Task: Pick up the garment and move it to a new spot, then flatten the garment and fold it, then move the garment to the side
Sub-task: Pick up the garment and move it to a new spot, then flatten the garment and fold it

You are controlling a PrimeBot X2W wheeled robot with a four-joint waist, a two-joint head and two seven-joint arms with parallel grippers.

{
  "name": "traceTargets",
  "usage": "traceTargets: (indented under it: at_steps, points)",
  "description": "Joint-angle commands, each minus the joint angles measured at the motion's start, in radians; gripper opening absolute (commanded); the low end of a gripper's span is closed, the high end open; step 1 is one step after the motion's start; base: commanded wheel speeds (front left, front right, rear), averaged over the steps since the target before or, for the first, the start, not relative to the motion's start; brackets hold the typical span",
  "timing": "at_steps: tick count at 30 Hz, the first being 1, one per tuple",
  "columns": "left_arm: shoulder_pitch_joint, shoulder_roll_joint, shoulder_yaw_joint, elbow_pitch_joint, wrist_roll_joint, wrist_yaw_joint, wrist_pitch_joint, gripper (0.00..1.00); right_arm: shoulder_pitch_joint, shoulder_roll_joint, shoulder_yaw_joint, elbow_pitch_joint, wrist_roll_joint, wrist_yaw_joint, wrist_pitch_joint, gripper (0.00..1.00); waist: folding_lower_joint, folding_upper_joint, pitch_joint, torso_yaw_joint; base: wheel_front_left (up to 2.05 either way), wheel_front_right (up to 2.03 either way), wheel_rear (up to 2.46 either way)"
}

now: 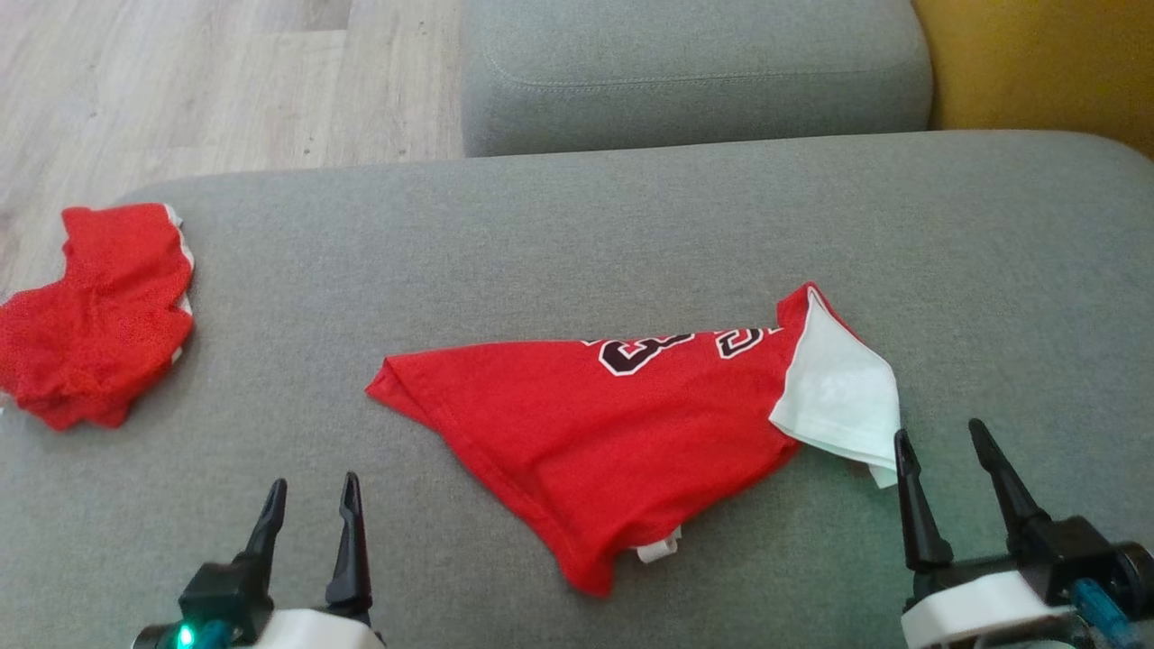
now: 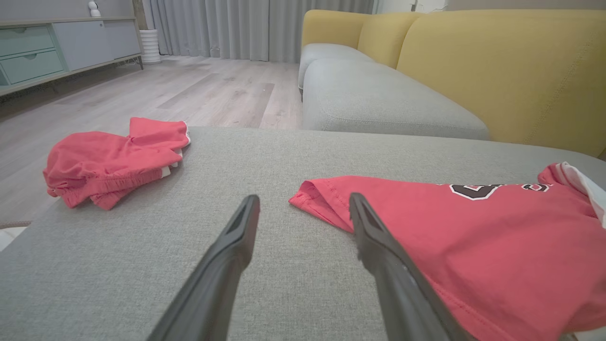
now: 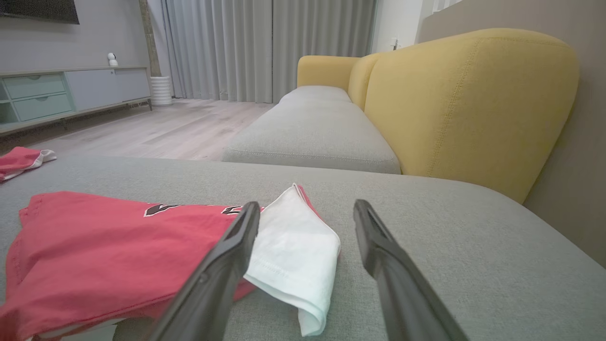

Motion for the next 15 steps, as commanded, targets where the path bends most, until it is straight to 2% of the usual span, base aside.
traceTargets:
  at_steps: [1,9,15]
  points:
    - [-0.039,-0.005,0.043,-0.030,0.010,-0.005,-0.012,1.00,-0.029,-0.008,0.023,-0.026,-0.006,0.008,-0.006,1.00,0.0000,0.0000,0.000,0.002,0.00,0.00,0.00]
    - [-0.030,-0.039,0.070,-0.014,0.040,-0.048,-0.012,1.00,-0.038,-0.004,0.036,-0.012,-0.004,0.008,-0.012,1.00,0.0000,0.0000,0.000,-0.010,0.00,0.00,0.00]
    - [-0.056,-0.064,-0.038,0.051,-0.002,-0.171,0.025,1.00,-0.047,-0.010,0.046,-0.015,0.002,0.008,-0.014,1.00,0.0000,0.0000,0.011,-0.033,0.00,0.00,0.00]
